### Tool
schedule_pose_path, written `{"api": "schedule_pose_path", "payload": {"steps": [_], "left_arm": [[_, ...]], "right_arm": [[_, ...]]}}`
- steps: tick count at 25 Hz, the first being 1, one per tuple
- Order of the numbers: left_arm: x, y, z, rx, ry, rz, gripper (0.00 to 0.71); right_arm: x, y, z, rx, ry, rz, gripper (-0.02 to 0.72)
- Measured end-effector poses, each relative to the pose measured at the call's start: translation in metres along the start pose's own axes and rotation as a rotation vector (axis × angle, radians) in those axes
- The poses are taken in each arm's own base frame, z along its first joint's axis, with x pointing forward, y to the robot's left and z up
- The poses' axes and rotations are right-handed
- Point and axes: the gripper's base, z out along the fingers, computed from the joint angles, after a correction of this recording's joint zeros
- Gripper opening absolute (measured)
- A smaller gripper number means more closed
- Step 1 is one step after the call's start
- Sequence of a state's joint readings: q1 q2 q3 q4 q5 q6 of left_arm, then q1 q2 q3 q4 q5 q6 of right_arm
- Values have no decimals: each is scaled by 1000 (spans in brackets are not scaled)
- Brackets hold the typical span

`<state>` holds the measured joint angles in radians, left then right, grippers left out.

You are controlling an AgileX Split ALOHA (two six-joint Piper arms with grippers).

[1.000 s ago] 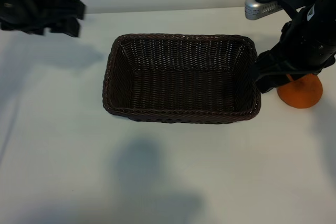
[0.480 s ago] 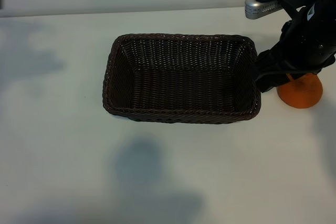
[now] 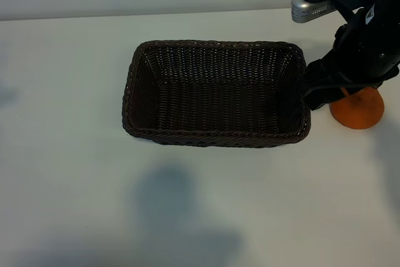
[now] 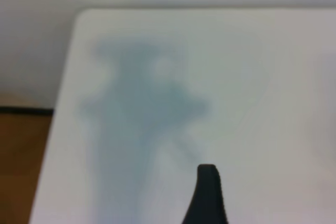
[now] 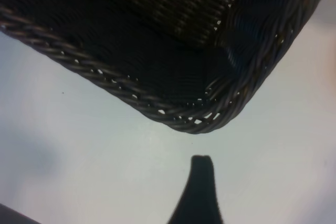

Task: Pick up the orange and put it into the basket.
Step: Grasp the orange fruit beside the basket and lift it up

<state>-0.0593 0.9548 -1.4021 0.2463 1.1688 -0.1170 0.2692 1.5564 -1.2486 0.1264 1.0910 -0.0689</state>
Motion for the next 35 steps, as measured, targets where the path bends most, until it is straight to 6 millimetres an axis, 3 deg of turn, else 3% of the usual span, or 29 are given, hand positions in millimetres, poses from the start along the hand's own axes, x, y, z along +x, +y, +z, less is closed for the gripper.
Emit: {"api": "schedule_pose_path", "payload": {"steps": [3, 7, 15, 25, 35], "left_arm": [[18, 11, -36, 1, -103, -9, 596], [55, 13, -54, 43, -145, -22, 596], [139, -3, -37, 190, -175, -24, 596], [214, -14, -32, 323, -246, 25, 574], [247, -19, 8, 277, -131, 51, 573]], "right_arm": [[0, 0, 0, 0, -2, 0, 595], [0, 0, 0, 0, -2, 0, 595], [-1, 0, 0, 1, -8, 0, 595], [-1, 0, 0, 1, -8, 0, 595], [-1, 0, 0, 1, -8, 0, 595]]}}
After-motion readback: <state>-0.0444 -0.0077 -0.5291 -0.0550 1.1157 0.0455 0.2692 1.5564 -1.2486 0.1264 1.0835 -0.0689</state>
